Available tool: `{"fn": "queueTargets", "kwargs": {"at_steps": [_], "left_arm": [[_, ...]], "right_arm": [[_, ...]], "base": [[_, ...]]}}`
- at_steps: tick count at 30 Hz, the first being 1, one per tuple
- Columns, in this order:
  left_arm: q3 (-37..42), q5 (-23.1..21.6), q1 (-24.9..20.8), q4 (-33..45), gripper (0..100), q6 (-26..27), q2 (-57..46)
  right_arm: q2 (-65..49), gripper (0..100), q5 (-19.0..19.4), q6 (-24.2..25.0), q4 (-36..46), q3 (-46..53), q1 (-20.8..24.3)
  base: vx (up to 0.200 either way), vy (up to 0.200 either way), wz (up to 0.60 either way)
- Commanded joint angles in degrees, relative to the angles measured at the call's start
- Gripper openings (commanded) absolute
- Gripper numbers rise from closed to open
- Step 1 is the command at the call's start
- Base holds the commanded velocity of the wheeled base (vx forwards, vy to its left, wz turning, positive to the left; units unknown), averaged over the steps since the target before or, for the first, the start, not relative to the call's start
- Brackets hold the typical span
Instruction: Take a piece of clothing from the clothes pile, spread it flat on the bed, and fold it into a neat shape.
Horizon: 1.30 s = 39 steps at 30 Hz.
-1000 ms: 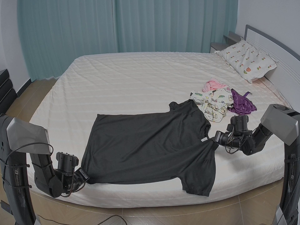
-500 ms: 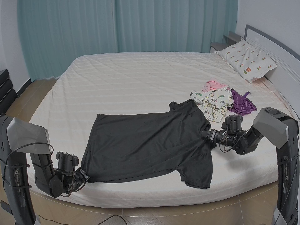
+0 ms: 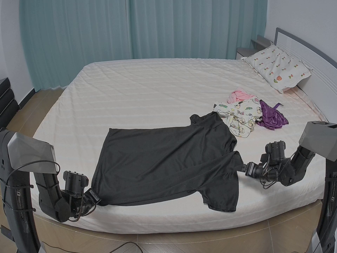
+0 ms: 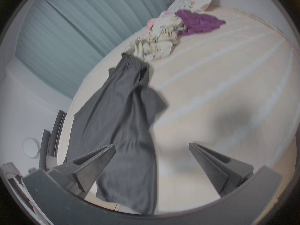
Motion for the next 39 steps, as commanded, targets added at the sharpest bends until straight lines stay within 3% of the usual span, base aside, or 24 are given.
{"fn": "queueTargets", "kwargs": {"at_steps": [1, 6, 11, 16, 24, 25, 28, 39], "left_arm": [[0.19, -0.06, 0.01, -0.11, 0, -0.09, 0.04], [0.19, -0.06, 0.01, -0.11, 0, -0.18, 0.04], [0.19, -0.06, 0.01, -0.11, 0, -0.18, 0.04], [0.19, -0.06, 0.01, -0.11, 0, -0.18, 0.04], [0.1, -0.06, 0.01, -0.11, 0, -0.18, 0.04], [0.1, -0.06, 0.01, -0.11, 0, -0.18, 0.04], [0.1, -0.06, 0.01, -0.11, 0, -0.18, 0.04], [-0.07, -0.06, 0.18, -0.2, 0, -0.09, 0.04]], "right_arm": [[-6.22, 100, 2.43, 0.69, -0.4, 11.76, 5.96], [-5.25, 100, 0.32, 4.2, -0.49, 14.57, 12.02], [-1.83, 100, -4.08, 4.56, -0.75, 14.13, 14.83], [0.55, 100, -8.3, 4.64, -4.18, 14.39, 16.5], [2.3, 100, -11.02, 4.82, -6.2, 14.04, 18.0], [2.3, 0, -11.02, 4.82, -6.2, 14.04, 18.0], [2.92, 0, -13.04, 4.73, -6.11, 13.78, 18.26], [-2.53, 0, -12.43, 4.38, -5.15, 19.67, 16.06]], "base": [[0.0, 0.0, 0.0], [0.0, 0.0, 0.0], [0.0, 0.0, 0.0], [0.0, 0.0, 0.0], [0.0, 0.0, 0.0], [0.0, 0.0, 0.0], [0.0, 0.0, 0.0], [0.0, 0.0, 0.0]]}}
